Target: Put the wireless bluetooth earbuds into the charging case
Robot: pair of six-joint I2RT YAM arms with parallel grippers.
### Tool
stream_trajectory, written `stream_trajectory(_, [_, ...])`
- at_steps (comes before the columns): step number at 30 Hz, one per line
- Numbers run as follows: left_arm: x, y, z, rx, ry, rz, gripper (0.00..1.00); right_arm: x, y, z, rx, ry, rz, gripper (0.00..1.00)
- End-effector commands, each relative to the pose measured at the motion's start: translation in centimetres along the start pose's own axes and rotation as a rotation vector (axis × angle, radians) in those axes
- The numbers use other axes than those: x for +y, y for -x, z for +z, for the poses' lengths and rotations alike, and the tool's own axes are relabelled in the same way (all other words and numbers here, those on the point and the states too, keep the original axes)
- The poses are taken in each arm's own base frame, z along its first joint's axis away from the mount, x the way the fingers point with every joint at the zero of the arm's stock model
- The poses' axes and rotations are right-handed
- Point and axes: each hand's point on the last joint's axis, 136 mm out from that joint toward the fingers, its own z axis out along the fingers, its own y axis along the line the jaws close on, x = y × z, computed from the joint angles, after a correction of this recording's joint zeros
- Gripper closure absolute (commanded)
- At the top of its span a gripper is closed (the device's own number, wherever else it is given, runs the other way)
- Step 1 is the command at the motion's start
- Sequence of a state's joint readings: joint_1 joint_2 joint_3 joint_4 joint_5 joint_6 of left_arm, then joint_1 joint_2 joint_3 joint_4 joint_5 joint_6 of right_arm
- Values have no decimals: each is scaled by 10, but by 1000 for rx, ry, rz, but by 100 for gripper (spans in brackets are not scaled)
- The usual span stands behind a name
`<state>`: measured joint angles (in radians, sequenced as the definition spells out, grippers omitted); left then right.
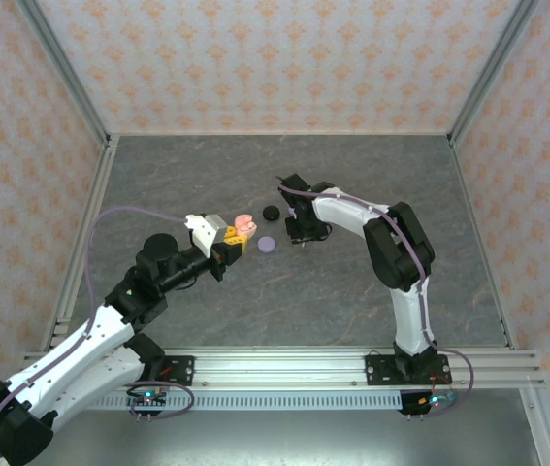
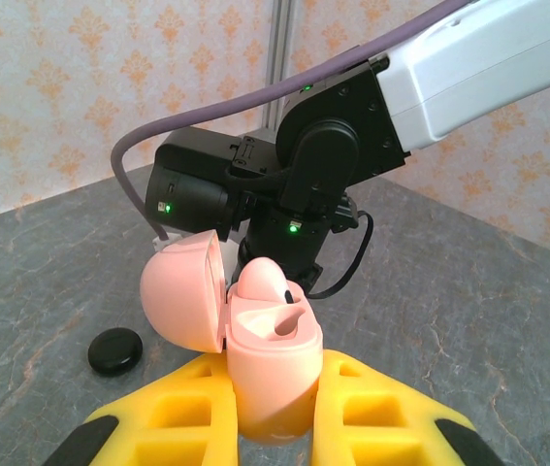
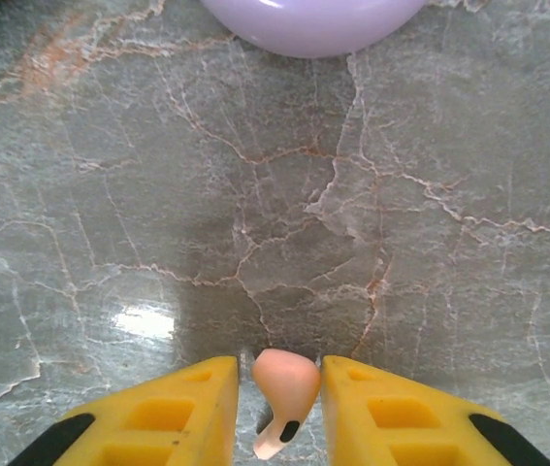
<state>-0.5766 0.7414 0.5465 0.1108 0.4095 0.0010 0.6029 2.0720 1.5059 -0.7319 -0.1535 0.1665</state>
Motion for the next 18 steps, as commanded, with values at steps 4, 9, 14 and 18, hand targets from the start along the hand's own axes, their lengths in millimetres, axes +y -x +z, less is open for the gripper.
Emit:
stream_trajectory(4, [0, 2, -2, -8, 12, 5, 100, -4, -3, 15, 39, -23, -11, 72])
stream_trajectory(9, [0, 3, -3, -9, 12, 4, 100, -3, -2, 12, 26, -16, -19, 78])
stream_trajectory(14, [-1, 5, -3, -14, 7, -1, 100, -3, 11, -10, -69, -4, -34, 81])
stream_trajectory(18, [-3, 7, -2, -31, -9, -18, 100, -1, 24, -42, -187, 31, -52, 82])
